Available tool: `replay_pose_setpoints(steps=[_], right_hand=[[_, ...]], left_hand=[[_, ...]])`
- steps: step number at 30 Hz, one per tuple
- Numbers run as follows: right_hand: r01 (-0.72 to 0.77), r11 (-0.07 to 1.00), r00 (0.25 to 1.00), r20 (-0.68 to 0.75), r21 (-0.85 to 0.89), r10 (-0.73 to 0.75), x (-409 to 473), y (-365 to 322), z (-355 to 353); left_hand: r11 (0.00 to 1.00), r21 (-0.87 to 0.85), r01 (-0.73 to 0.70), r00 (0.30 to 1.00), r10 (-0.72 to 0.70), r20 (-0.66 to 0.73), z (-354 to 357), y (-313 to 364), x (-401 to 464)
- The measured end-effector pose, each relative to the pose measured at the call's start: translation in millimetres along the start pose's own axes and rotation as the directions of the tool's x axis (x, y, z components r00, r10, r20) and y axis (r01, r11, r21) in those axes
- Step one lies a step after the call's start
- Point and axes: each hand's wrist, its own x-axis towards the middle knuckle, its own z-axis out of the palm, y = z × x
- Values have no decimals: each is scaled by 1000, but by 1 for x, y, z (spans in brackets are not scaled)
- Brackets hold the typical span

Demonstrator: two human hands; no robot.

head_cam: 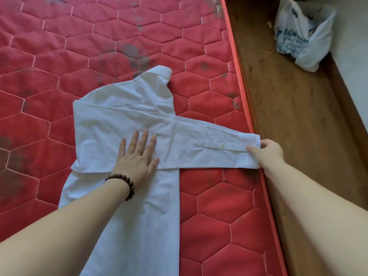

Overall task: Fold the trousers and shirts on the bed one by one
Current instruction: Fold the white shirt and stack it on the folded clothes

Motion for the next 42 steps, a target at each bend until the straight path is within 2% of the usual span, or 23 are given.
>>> replay_pose_setpoints(steps=[2, 4, 6, 7, 8, 10, 12, 14, 16, 18, 19, 22, 25, 28, 31, 34, 36, 38, 39, 42], right_hand=[[100, 995, 995, -32, 0, -100, 3, 2, -1], [190, 982, 975, -119, 22, -186, 5, 4, -3], [223, 973, 963, -168, 56, -211, 5, 4, -4], [206, 977, 969, -149, 48, -197, 5, 5, -3], [161, 987, 978, -133, -17, -162, 4, 5, -3], [78, 966, 968, -214, -247, -133, 0, 4, -2], [179, 892, 910, -275, -416, -311, -10, -5, 6], [391, 764, 852, -113, -514, -512, -24, -21, 29], [615, 623, 755, 132, -483, -643, -40, -38, 64], [765, 494, 631, 326, -414, -704, -54, -49, 101], [794, 454, 598, 386, -404, -702, -58, -51, 115], [748, 383, 632, 406, -542, -660, -45, -33, 122], [678, 352, 675, 355, -646, -647, -22, -6, 94], [637, 279, 677, 349, -718, -648, -12, 11, 70], [658, 367, 702, 360, -658, -614, -6, 23, 48], [595, 434, 775, 338, -677, -534, 2, 40, 28], [586, 582, 800, 288, -564, -526, 3, 39, 22], [527, 760, 846, 157, -380, -509, 8, 33, 17], [489, 813, 870, 106, -316, -482, 12, 30, 14], [402, 886, 916, 91, -233, -392, 21, 17, -1]], left_hand=[[1000, -25, 13, 1000, -13, -4, -4, 1, 0], [999, -40, 19, 997, -22, -76, -8, 5, -1], [996, -82, 39, 988, -51, -148, -12, 9, -1], [993, -104, 57, 988, -71, -140, -13, 10, 0], [990, -110, 85, 990, -96, -100, -12, 12, 1], [985, -91, 149, 986, -155, -66, -12, 17, 3], [987, -96, 131, 975, -146, -169, -16, 27, 6], [994, -104, 17, 973, -41, -227, -21, 45, 13], [992, -99, -74, 975, 51, -217, -19, 64, 22], [996, -71, -58, 987, 47, -154, -11, 75, 29], [998, -48, -34, 991, 28, -134, -5, 76, 30], [1000, -1, 1, 990, -1, -144, 4, 76, 31], [1000, 13, -6, 990, 8, -143, 3, 77, 31], [1000, 20, -4, 992, 6, -128, 1, 78, 30], [1000, 20, 1, 992, 1, -123, 0, 78, 30], [1000, 16, 4, 994, -2, -113, -1, 79, 29], [1000, 18, 4, 993, -1, -117, -1, 78, 29], [1000, 10, 1, 992, 0, -123, -1, 78, 28], [1000, 9, 2, 992, -1, -125, -1, 78, 28], [1000, 13, -3, 995, 5, -104, -2, 78, 28]])
